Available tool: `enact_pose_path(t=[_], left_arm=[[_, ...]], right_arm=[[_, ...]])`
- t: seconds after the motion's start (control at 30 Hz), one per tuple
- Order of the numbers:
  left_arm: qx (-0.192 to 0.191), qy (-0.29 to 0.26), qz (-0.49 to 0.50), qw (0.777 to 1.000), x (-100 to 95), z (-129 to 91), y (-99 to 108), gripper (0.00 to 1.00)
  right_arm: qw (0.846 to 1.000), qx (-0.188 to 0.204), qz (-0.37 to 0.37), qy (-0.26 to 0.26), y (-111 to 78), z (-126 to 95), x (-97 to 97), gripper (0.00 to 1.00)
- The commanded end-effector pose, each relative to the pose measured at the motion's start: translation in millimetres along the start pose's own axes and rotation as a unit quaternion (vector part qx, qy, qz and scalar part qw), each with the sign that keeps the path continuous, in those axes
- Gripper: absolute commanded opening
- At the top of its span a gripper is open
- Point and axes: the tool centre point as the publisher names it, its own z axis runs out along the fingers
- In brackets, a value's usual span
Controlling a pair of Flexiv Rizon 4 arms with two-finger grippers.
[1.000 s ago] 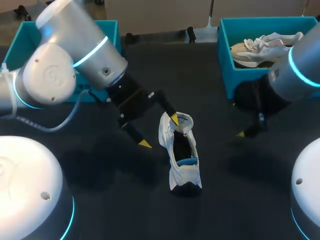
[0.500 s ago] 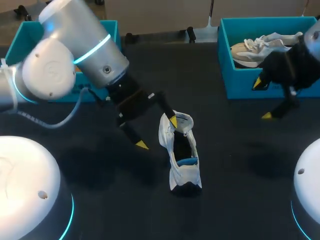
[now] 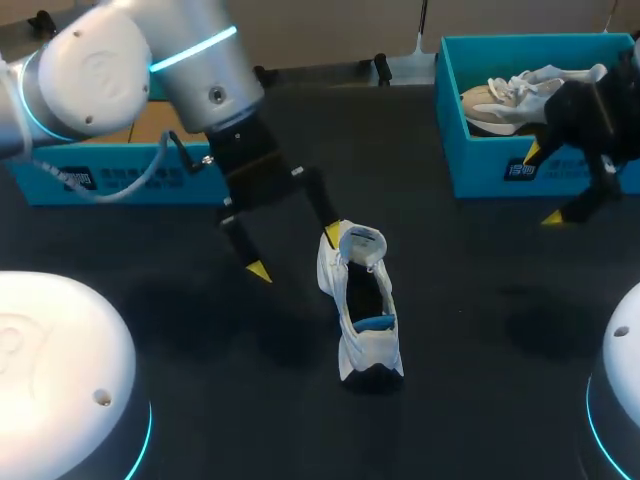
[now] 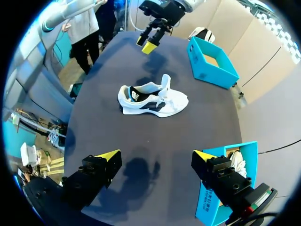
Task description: Take the shoe out of the shoebox, open the shoe tongue, remove and reinsert the insole, then place the shoe into the shoebox
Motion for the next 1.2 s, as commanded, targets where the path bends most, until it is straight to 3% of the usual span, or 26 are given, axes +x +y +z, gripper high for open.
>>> enact_pose_path(t=[0.03, 0.07, 0.1, 0.4, 0.73, 0.87, 1.2], left_arm=[[-0.009, 0.026, 0.010, 1.000, -13.4, 2.9, 10.5, 0.46], [-0.012, 0.028, 0.017, 0.999, -15.9, 3.0, 9.8, 0.14], [-0.016, 0.035, 0.023, 0.999, -18.5, 3.5, 8.5, 0.00], [-0.029, 0.113, 0.032, 0.993, -41.7, 31.6, 17.9, 0.00], [-0.045, 0.117, -0.005, 0.992, -60.0, 58.6, 27.4, 0.00], [-0.071, 0.136, -0.012, 0.988, -62.1, 74.2, 27.8, 0.00], [-0.069, 0.131, -0.008, 0.989, -63.0, 75.9, 26.6, 0.00]], right_arm=[[1.000, 0.001, 0.000, -0.001, -0.3, 1.3, 0.8, 1.00], [1.000, 0.001, 0.000, -0.001, -0.3, 1.3, 0.8, 1.00], [1.000, 0.001, 0.000, -0.001, -0.3, 1.3, 0.8, 1.00], [1.000, 0.001, 0.000, -0.001, -0.3, 1.3, 0.8, 1.00], [1.000, 0.001, 0.000, -0.001, -0.3, 1.3, 0.8, 1.00], [1.000, 0.001, 0.000, -0.001, -0.3, 1.3, 0.8, 1.00], [1.000, 0.001, 0.000, -0.001, -0.3, 1.3, 0.8, 1.00]])
